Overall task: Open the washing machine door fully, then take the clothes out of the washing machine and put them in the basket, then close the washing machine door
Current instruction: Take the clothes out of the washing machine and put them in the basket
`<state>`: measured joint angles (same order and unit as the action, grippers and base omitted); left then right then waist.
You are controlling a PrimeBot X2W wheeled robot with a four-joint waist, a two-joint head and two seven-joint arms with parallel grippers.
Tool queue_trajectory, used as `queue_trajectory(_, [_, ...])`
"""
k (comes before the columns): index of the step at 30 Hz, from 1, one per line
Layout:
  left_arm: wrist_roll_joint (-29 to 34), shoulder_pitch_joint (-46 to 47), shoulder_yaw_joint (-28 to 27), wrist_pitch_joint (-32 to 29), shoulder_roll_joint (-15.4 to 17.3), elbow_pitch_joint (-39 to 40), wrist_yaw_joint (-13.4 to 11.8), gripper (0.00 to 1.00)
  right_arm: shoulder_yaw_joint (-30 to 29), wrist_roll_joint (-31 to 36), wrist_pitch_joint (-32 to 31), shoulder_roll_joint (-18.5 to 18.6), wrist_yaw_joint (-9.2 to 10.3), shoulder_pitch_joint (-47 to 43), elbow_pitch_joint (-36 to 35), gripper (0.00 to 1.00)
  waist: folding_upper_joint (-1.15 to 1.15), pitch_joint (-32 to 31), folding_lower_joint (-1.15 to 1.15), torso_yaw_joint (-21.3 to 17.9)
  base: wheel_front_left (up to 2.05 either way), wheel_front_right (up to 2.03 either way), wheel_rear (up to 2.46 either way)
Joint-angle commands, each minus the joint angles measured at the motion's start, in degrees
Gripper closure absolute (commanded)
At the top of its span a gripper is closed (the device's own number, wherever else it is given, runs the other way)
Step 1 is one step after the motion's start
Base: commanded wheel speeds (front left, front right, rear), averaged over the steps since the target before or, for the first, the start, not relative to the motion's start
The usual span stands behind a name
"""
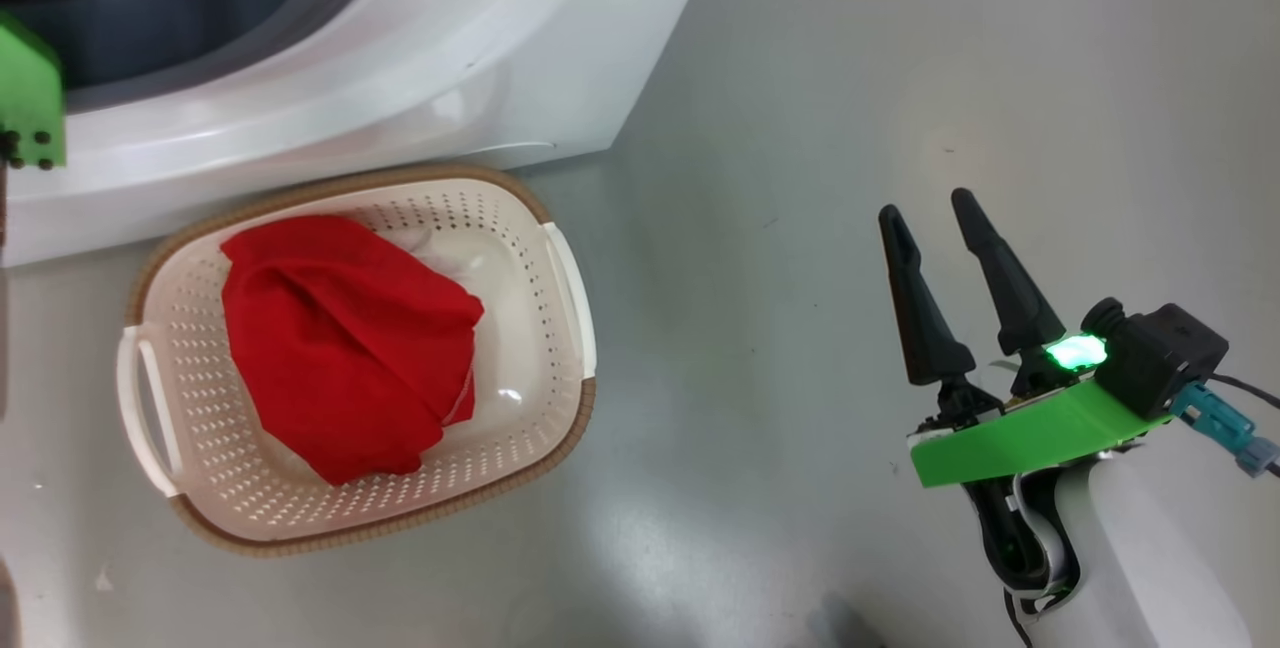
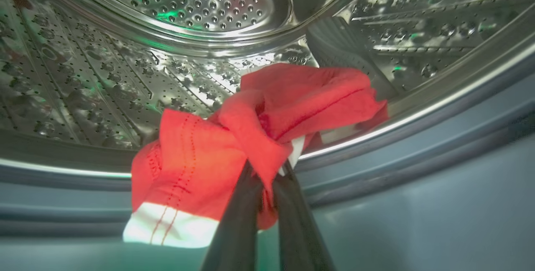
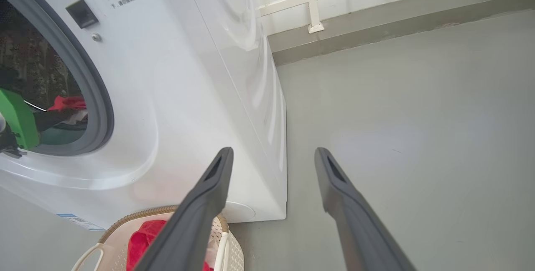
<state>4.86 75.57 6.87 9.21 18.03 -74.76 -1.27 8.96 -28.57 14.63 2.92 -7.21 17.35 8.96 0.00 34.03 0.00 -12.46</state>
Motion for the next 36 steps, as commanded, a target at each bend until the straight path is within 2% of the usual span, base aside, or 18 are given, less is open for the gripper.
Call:
queue_trajectory(1, [-1.1,-0.3,-1.1,1.3,2.1,1.0,0.5,1.00,0.8,0.1,0.4,0.0,-0.28,0.2,-1.2,0.00,0.00,-0.6,0.00,0.6,0.00,0.00,0.00])
queue_trajectory(4, [-3.1,-1.6,-2.1,4.1,0.8,1.1,1.8,1.00,0.5,0.6,0.4,0.0,-0.28,-0.1,-1.1,0.00,0.00,-1.6,0.00,1.4,0.00,0.00,0.00])
queue_trajectory(8, [-4.8,-5.0,-2.9,5.7,-0.6,4.2,2.2,1.00,0.1,1.4,0.4,0.0,-0.28,-0.9,-0.8,0.00,0.00,-3.5,0.00,2.4,0.00,0.00,0.00])
queue_trajectory(19, [-8.8,-21.5,-5.2,5.8,-5.8,28.8,1.2,1.00,-2.3,3.9,0.4,0.0,-0.28,-4.2,-0.2,0.00,0.00,-8.3,0.00,5.9,0.00,0.00,0.00])
queue_trajectory(32, [-10.5,-34.2,-8.9,5.8,-10.1,50.1,1.4,1.00,-4.2,5.5,0.4,0.0,-0.28,-7.0,-0.2,0.00,0.00,-11.1,0.00,8.4,0.00,0.00,0.00])
queue_trajectory(36, [-10.7,-36.4,-10.0,5.8,-11.1,54.3,1.6,1.00,-4.4,5.8,0.4,0.0,-0.28,-7.2,-0.2,0.00,0.00,-11.3,0.00,8.9,0.00,0.00,0.00])
